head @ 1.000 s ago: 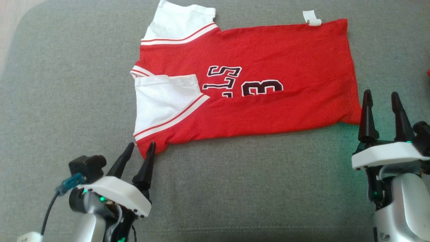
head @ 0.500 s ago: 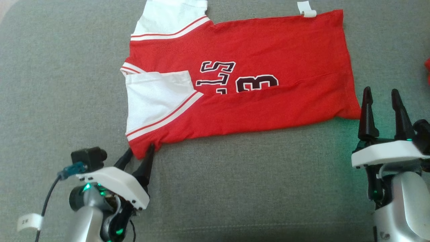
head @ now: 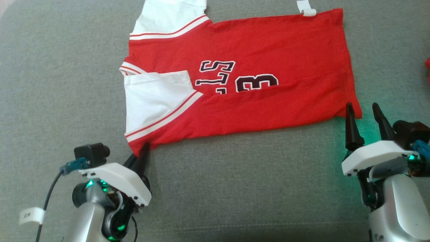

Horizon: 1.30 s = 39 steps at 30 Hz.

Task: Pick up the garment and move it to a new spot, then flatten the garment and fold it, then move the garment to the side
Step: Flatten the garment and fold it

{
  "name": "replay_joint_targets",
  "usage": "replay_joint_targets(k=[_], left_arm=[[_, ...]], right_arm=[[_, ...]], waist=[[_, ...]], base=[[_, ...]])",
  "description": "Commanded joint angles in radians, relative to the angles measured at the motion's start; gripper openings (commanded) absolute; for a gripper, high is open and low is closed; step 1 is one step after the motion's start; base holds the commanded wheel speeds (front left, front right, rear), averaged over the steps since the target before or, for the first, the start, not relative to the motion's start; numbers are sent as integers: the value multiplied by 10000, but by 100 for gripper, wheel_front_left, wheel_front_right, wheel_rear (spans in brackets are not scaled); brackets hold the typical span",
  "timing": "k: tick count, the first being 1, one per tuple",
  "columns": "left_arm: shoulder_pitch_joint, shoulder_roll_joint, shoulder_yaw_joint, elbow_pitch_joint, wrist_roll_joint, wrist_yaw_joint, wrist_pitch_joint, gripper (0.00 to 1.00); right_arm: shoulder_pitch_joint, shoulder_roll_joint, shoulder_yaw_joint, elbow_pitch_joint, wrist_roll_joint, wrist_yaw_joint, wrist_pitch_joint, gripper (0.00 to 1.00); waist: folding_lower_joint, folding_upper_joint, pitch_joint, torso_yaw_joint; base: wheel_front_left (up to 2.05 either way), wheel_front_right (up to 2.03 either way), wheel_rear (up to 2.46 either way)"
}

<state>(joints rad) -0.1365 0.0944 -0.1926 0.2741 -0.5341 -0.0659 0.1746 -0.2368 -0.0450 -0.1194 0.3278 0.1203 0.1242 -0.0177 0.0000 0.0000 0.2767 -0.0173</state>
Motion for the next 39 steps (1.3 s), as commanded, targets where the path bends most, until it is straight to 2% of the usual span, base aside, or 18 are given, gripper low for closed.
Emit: replay_joint_targets(k=[1, 9, 22, 23, 24, 25, 27, 29, 34, 39], left_arm=[[-228, 115, 279, -468, -49, -3, -230, 0], [-104, 206, 316, -1212, 49, 93, -558, 0], [-130, 225, 249, -1268, 85, 171, -785, 0], [-156, 210, 212, -1256, 91, 160, -808, 0], [-184, 193, 173, -1249, 97, 146, -837, 0], [-206, 177, 137, -1242, 101, 135, -867, 0], [-246, 156, 81, -1242, 114, 109, -951, 0], [-283, 151, 51, -1258, 147, 89, -1077, 0], [-256, 251, 68, -1441, 229, 90, -1311, 0], [285, 478, 75, -2189, 260, 167, -1209, 0]], right_arm=[[-373, -53, 183, -172, -130, 65, 142, 100], [-697, -53, -376, 611, -662, 65, 676, 100], [-1301, -53, -271, 1916, -871, 65, 1565, 100], [-1333, -53, -244, 1997, -843, 65, 1636, 93], [-1363, -53, -223, 2072, -780, 65, 1694, 66], [-1386, -53, -195, 2146, -721, 65, 1753, 44], [-1415, -53, -141, 2213, -600, 65, 1768, 26], [-1438, -53, -154, 2168, -473, 65, 1639, 0], [-1312, -53, -229, 1694, -175, 65, 1188, 0], [-523, -53, -174, 643, 95, 65, 1136, 0]], waist=[[0, 0, -18, 65], [0, 0, -60, 321], [0, 0, 62, 497], [0, 0, 74, 503], [0, 0, 81, 508], [0, 0, 83, 509], [0, 0, 75, 503], [0, 0, 46, 490], [0, 0, -119, 428], [0, 0, -354, 325]], base=[[0, 0, 0], [0, 0, 0], [0, 0, 0], [0, 0, 0], [0, 0, 0], [0, 0, 0], [0, 0, 0], [0, 0, 0], [0, 0, 0], [0, 0, 0]])
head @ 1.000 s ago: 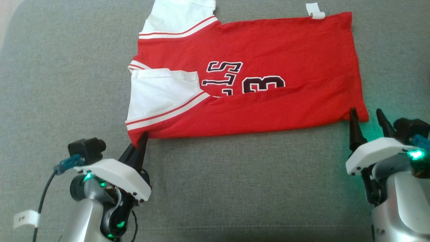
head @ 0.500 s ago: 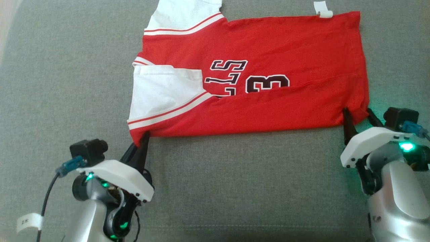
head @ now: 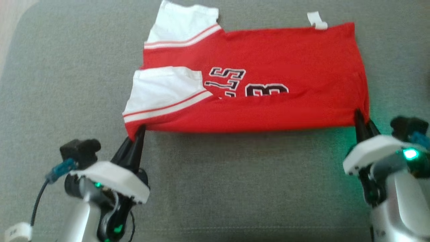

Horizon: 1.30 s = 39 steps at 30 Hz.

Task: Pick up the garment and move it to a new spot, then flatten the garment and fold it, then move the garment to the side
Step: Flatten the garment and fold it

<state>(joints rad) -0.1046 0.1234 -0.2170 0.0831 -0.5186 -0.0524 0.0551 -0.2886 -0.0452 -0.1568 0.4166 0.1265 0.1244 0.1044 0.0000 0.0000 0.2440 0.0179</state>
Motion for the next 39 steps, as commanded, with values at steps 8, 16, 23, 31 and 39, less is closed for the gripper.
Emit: replay_joint_targets(k=[8, 16, 23, 31, 39], left_arm=[[1838, 628, 173, -1959, 83, 298, 669, 0], [2504, 533, -71, -2092, -137, 456, 1086, 0], [2330, 717, 136, -1816, -125, 578, 1100, 100], [1651, 1476, 740, -2355, 141, 663, 1123, 100], [-1179, 2310, 575, -2399, 584, 236, 2171, 100]], right_arm=[[1978, -51, 378, -2239, 452, 63, 526, 0], [2803, -51, 308, -3092, 540, 63, 924, 0], [3012, -51, 238, -3456, 607, 63, 808, 100], [2889, -51, 37, -4049, 498, 63, 390, 100], [1609, -51, 864, -4456, 206, 63, 317, 100]], waist=[[0, 0, -140, -283], [0, 0, -80, -424], [0, 0, -21, -673], [0, 0, 144, -930], [0, 0, 873, -1078]], base=[[0, 0, 0], [0, 0, 0], [0, 0, 0], [0, 0, 0], [0, 0, 0]])
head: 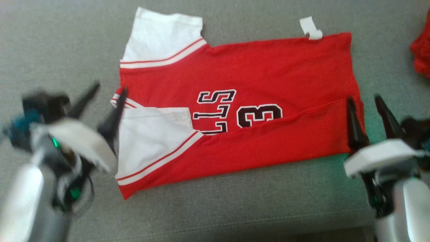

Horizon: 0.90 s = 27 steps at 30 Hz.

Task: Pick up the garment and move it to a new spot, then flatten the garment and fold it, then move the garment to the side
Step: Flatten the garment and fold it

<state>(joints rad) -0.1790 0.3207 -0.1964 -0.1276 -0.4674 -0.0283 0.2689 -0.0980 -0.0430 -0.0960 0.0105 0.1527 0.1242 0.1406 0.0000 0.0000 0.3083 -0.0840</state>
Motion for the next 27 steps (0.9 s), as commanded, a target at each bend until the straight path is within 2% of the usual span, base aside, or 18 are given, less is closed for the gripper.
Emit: replay_joint_targets(k=[1, 6, 14, 19, 27], left_arm=[[-1364, 601, 354, 23, 83, -223, 370, 100], [-3669, 1202, 280, 949, -246, -671, 1380, 100], [-6657, 1919, 61, 2429, -522, -889, 2834, 100], [-7647, 2162, -127, 3264, -594, -929, 3472, 100], [-8338, 2432, -246, 4254, -417, -918, 3613, 100]], right_arm=[[-773, -72, 583, -411, -112, 65, -50, 100], [-2037, -72, 1357, -284, -275, 65, -102, 100], [-3666, -72, 2406, 134, -340, 65, -393, 100], [-4207, -72, 2853, 455, -256, 65, -644, 100], [-4566, -72, 3131, 656, -189, 65, -937, 100]], waist=[[0, 0, 598, -154], [0, 0, 1621, -438], [0, 0, 2902, -1003], [0, 0, 3282, -1353], [0, 0, 3526, -1822]], base=[[0, 0, 0], [0, 0, 0], [0, 0, 0], [0, 0, 0], [0, 0, 0]])
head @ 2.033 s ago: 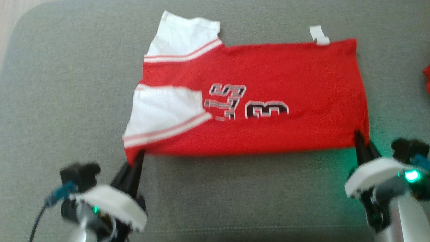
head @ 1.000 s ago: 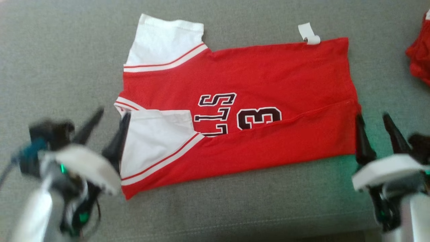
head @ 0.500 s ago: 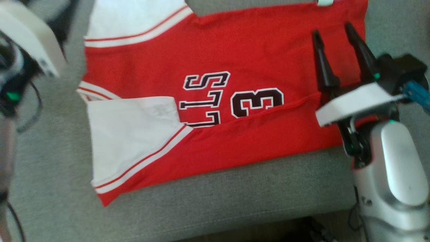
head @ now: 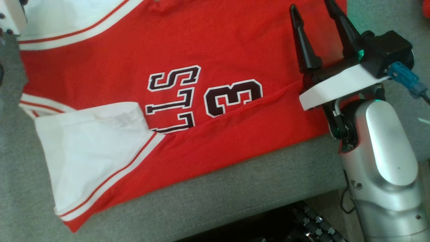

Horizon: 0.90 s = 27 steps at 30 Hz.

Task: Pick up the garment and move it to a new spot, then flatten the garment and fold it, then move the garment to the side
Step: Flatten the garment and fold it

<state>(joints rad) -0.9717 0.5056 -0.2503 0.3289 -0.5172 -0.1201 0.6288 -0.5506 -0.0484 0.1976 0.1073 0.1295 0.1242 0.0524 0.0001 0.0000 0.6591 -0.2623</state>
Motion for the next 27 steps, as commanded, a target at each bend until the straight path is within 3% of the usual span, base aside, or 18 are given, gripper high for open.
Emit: replay_joint_targets(k=[1, 8, 9, 12, 13, 15, 27], left_arm=[[-410, 584, 293, -311, 82, 0, 14, 100], [-515, 720, 75, 82, 205, 0, 71, 100], [-534, 690, 16, 101, 166, -11, 75, 95], [-552, 581, -212, 89, -1, -46, 55, 44], [-551, 568, -298, 83, -40, -56, 31, 34], [-550, 527, -446, 82, -120, -70, -91, 3], [-104, 197, -857, -411, -646, -101, -2181, 0]], right_arm=[[-41, -18, 195, -312, 43, 65, -55, 100], [-104, -18, 263, -323, 40, 65, -87, 100], [-122, -18, 256, -332, 30, 65, -75, 100], [-207, -19, 175, -283, -97, 65, 14, 100], [-262, -44, 151, -241, -162, 65, 72, 100], [-423, -144, 75, -130, -273, 65, 210, 100], [-1442, -1327, -857, 1310, -715, 65, 1722, 100]], waist=[[-1, 0, 19, -39], [-1, 0, -1, -197], [-1, 0, 2, -201], [-1, 0, -15, -176], [-1, 0, -27, -158], [-1, 0, -72, -95], [-1, 0, -855, 814]], base=[[0, 0, 0], [0, 0, 0], [0, 0, 0], [0, 0, 0], [0, 0, 0], [0, 0, 0], [0, 0, 0]])
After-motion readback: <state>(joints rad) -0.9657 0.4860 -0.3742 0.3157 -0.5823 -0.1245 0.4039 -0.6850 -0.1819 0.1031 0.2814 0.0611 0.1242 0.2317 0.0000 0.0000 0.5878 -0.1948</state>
